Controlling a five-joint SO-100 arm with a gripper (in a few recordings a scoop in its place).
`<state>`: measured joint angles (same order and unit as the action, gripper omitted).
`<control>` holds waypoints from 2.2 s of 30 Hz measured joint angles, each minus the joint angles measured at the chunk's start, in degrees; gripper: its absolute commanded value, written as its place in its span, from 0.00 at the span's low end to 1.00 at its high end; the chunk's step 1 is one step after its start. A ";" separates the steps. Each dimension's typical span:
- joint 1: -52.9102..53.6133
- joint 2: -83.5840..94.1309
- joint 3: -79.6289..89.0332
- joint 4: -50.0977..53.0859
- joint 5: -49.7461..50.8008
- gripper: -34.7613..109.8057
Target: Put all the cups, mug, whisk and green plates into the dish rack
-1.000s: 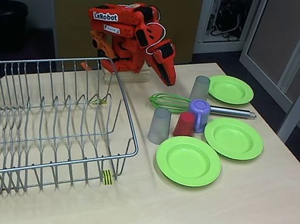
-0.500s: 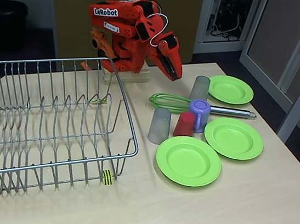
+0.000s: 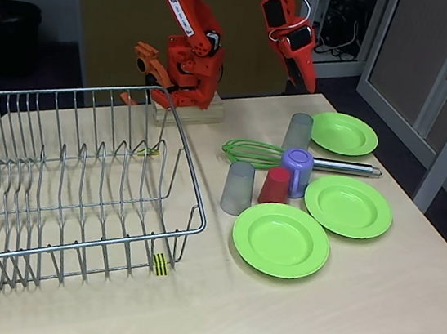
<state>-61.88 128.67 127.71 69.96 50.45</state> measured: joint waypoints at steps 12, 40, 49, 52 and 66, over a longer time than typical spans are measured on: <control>-4.31 -16.96 3.16 -11.60 7.82 0.52; -2.29 -10.37 1.93 -7.38 2.11 0.24; 13.89 1.67 -20.39 13.10 -27.07 0.24; 26.10 0.26 -27.07 14.33 -43.95 0.24; 79.37 -44.12 -60.73 10.72 -83.50 0.24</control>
<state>17.49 84.55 66.97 80.68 -33.05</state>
